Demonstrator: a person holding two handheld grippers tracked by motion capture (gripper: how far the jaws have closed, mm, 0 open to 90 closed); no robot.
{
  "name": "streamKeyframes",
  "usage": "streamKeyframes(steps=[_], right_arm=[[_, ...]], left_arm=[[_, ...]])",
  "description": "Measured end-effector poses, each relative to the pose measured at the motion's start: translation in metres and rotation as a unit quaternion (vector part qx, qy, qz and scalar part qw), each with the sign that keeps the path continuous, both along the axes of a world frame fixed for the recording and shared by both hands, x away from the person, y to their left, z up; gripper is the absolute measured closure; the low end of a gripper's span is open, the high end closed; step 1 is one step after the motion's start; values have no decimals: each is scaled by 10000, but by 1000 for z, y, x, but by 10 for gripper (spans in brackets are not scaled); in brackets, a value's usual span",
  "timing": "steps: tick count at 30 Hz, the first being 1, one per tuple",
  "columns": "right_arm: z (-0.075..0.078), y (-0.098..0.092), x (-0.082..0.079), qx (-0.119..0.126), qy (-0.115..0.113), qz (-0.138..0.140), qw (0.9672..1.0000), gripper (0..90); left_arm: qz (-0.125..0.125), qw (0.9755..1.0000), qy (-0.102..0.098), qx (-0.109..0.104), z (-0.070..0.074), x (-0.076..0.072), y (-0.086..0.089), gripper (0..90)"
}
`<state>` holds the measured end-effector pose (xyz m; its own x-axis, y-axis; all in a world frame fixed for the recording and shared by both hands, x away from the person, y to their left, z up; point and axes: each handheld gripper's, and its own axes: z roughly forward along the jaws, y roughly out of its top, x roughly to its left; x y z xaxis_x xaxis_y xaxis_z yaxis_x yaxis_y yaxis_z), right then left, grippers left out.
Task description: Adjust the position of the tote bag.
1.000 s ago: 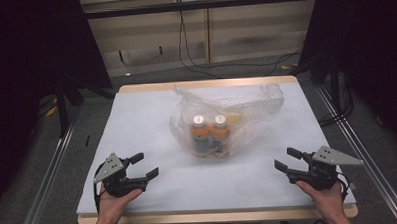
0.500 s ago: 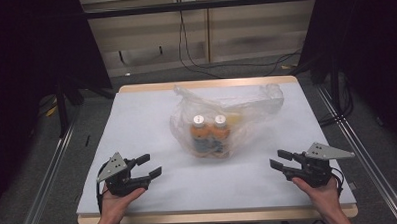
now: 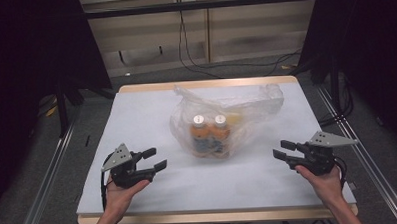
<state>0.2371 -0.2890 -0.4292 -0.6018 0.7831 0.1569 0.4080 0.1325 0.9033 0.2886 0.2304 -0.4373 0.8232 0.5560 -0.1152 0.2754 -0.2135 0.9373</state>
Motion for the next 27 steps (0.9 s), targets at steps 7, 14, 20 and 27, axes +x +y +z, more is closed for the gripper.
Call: streamKeyframes(steps=[7, 14, 20, 27], right_arm=[[12, -3, 13, -36, -117, -24, 9999, 474], [24, -1, 31, -35, -164, 81, 9998, 440], [27, -3, 49, -22, -156, 20, 9999, 461], [34, -8, 60, -103, -167, -77, 9998, 488]], left_arm=[[137, 9998, 23, -143, 16, 17, -3, 381], [206, 9997, -77, -121, 29, 36, -8, 411], [38, 9999, -45, -94, 37, 50, -17, 445], [-51, 9999, -26, -155, 46, 64, -23, 473]])
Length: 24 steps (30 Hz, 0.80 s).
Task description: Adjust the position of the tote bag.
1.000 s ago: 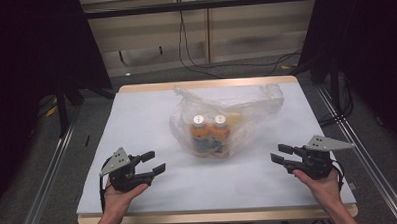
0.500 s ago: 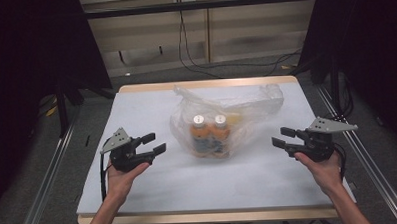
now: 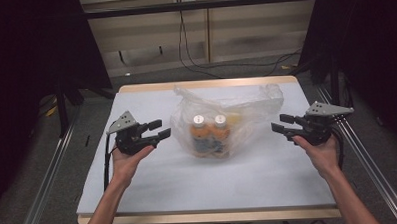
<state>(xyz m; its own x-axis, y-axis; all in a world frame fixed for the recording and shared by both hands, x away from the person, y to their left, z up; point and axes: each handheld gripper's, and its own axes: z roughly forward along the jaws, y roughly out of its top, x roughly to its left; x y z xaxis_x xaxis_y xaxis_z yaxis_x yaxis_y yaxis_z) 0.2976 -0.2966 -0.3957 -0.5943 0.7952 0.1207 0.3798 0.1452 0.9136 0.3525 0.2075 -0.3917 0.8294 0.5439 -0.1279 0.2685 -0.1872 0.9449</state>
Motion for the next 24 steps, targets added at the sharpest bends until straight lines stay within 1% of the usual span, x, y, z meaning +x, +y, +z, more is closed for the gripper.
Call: streamKeyframes(steps=[1, 2, 4, 5, 6, 7, 9, 10, 11, 12, 13, 14, 15, 16, 17, 18, 19, 20, 21, 22, 23, 24], right_arm=[[0, 0, 0, 0, 0, 0, 10000, 488], [4, -3, 5, -86, -55, 15, 9999, 556], [8, -5, 10, -141, -60, -18, 9999, 580], [9, -6, 13, -162, -35, -3, 9999, 575], [9, -7, 15, -161, -14, -36, 9999, 570], [10, -8, 19, -184, 8, -71, 9998, 562], [10, -10, 27, -222, 41, -121, 9997, 537], [10, -10, 27, -222, 41, -121, 9997, 537], [11, -11, 31, -257, 63, -133, 9996, 528], [12, -12, 36, -361, 79, -138, 9992, 505], [13, -12, 40, -356, 106, -140, 9992, 479], [15, -13, 47, -410, 148, -99, 9990, 408], [16, -13, 50, -443, 157, -115, 9988, 357], [18, -13, 54, -431, 169, -120, 9989, 316], [19, -13, 58, -346, 169, -122, 9992, 302], [21, -12, 63, -266, 159, -77, 9995, 299], [21, -11, 66, -258, 137, -82, 9995, 273], [21, -10, 69, -276, 168, -84, 9994, 256], [20, -8, 73, -265, 173, -75, 9995, 258], [20, -8, 73, -265, 173, -75, 9995, 258], [18, -2, 79, -228, 232, -10, 9995, 256], [18, -2, 79, -228, 232, -10, 9995, 256]], left_arm=[[0, 10000, 0, 0, 0, 0, 0, 475], [-6, 10000, 15, -11, 3, 6, 0, 485], [-49, 10000, 28, -35, 7, 12, -1, 495], [-48, 10000, 43, -59, 8, 14, -2, 500], [-44, 10000, 20, -43, 9, 17, -4, 508], [-74, 9999, 41, -72, 11, 21, -6, 512], [-53, 10000, 69, -36, 13, 27, -10, 476], [-53, 10000, 69, -36, 13, 27, -10, 460], [-109, 9999, 107, -40, 14, 32, -13, 460], [-101, 9999, 114, -37, 16, 35, -16, 448], [-87, 9999, 143, -38, 17, 36, -18, 431], [-128, 9998, 159, -57, 18, 39, -20, 422], [-142, 9998, 134, -2, 20, 42, -24, 419], [-102, 9998, 148, 35, 21, 45, -26, 405], [-102, 9998, 148, 35, 21, 45, -26, 380], [-116, 9997, 218, -14, 23, 50, -28, 361], [-92, 9997, 214, -57, 23, 51, -30, 359], [24, 9997, 222, 13, 23, 52, -31, 326], [64, 9997, 230, 61, 23, 54, -33, 269], [64, 9997, 230, 61, 23, 54, -33, 260], [27, 9996, 267, 43, 21, 56, -35, 251], [57, 9996, 268, 66, 20, 57, -36, 251]])
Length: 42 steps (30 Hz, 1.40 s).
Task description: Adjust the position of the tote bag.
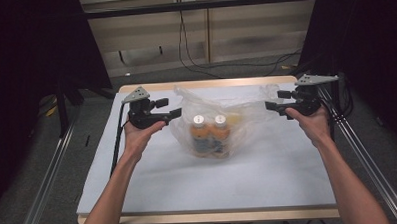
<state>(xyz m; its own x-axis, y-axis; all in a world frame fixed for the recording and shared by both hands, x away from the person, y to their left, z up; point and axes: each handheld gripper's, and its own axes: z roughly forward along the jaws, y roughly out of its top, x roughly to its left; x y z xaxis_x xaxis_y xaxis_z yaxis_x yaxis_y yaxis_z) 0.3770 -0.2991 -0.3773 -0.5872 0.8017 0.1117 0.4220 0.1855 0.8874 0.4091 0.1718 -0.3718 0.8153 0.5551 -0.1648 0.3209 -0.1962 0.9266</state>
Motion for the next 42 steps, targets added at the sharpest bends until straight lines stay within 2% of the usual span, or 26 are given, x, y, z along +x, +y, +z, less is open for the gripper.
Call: streamKeyframes(steps=[3, 5, 10, 11, 12, 14, 16, 17, 18, 20, 21, 23, 25, 28, 30, 34, 42], right_arm=[[-5, 11, 9, -108, 81, 240, 9996, 257], [-8, 15, 12, -118, 116, 302, 9994, 258], [-23, 22, 17, -215, 353, 469, 9980, 296], [-26, 24, 17, -234, 388, 504, 9977, 317], [-30, 25, 17, -264, 427, 549, 9972, 336], [-35, 28, 16, -285, 482, 605, 9966, 374], [-39, 29, 16, -253, 502, 652, 9963, 445], [-39, 29, 16, -253, 502, 652, 9963, 445], [-41, 30, 16, -237, 507, 688, 9961, 469], [-44, 31, 15, -245, 561, 721, 9955, 546], [-47, 31, 14, -222, 605, 721, 9953, 595], [-50, 31, 14, -257, 652, 727, 9949, 659], [-55, 33, 13, -396, 761, 742, 9936, 680], [-61, 33, 11, -348, 791, 792, 9931, 759], [-64, 34, 11, -307, 814, 811, 9929, 825], [-65, 35, 11, -266, 812, 822, 9929, 900], [-55, 30, 8, -86, 664, 684, 9954, 900]], left_arm=[[-90, 9999, 96, 23, -5, 3, -3, 230], [-86, 9999, 132, 60, -7, 4, -5, 232], [-246, 9993, 279, 30, -14, 5, -8, 286], [-322, 9990, 320, -29, -15, 5, -8, 320], [-304, 9989, 366, 21, -16, 5, -9, 340], [-429, 9982, 415, -21, -18, 6, -9, 388], [-487, 9980, 401, -2, -18, 4, -12, 445], [-487, 9980, 401, -2, -18, 4, -12, 494], [-547, 9977, 402, 31, -17, 3, -13, 494], [-624, 9974, 368, 62, -16, 2, -13, 576], [-636, 9973, 359, 57, -16, 1, -14, 661], [-718, 9968, 359, 38, -16, 1, -13, 729], [-765, 9964, 361, 47, -17, 1, -13, 774], [-789, 9964, 315, 67, -16, -1, -13, 854], [-791, 9964, 311, 11, -14, -2, -13, 876], [-806, 9965, 231, -47, -11, -4, -12, 885], [-765, 9969, 87, -131, -4, -8, -6, 892]])
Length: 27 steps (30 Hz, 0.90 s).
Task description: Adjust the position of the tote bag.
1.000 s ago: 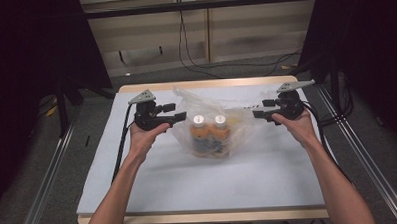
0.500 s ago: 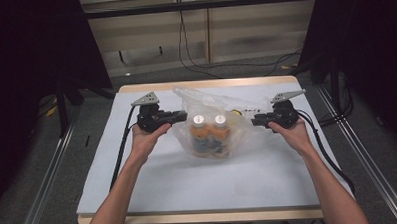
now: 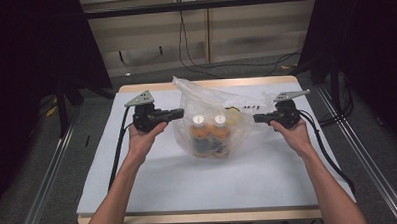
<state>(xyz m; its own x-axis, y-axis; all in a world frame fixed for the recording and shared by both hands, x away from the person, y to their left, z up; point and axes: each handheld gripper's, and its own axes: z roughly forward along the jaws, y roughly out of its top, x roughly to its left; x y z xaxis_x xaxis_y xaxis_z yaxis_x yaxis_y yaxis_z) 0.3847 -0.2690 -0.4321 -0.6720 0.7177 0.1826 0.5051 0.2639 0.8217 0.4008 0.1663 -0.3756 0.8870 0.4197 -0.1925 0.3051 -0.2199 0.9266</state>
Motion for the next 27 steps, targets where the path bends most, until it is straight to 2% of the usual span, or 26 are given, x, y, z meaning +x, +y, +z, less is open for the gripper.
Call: streamKeyframes(steps=[5, 7, 10, 16, 23, 25, 27], right_arm=[[12, -5, -6, 131, -138, -102, 9998, 900], [21, -8, -11, 201, -258, -151, 9994, 900], [34, -7, -17, 251, -393, -131, 9988, 900], [59, 2, -26, 345, -678, 15, 9971, 900], [83, 10, -28, 556, -911, -1, 9943, 900], [91, 15, -28, 569, -983, 40, 9935, 900], [100, 22, -28, 586, -1066, 107, 9925, 900]], left_arm=[[-27, 9999, -102, -19, 4, -5, 1, 891], [22, 9998, -171, 38, 6, -7, 4, 892], [42, 9998, -167, 23, 5, -8, 7, 892], [152, 9997, -203, -13, 1, -13, 19, 892], [350, 9992, -212, 37, -2, -15, 35, 895], [410, 9990, -180, -63, -5, -15, 41, 895], [440, 9989, -172, -71, -7, -16, 44, 895]])
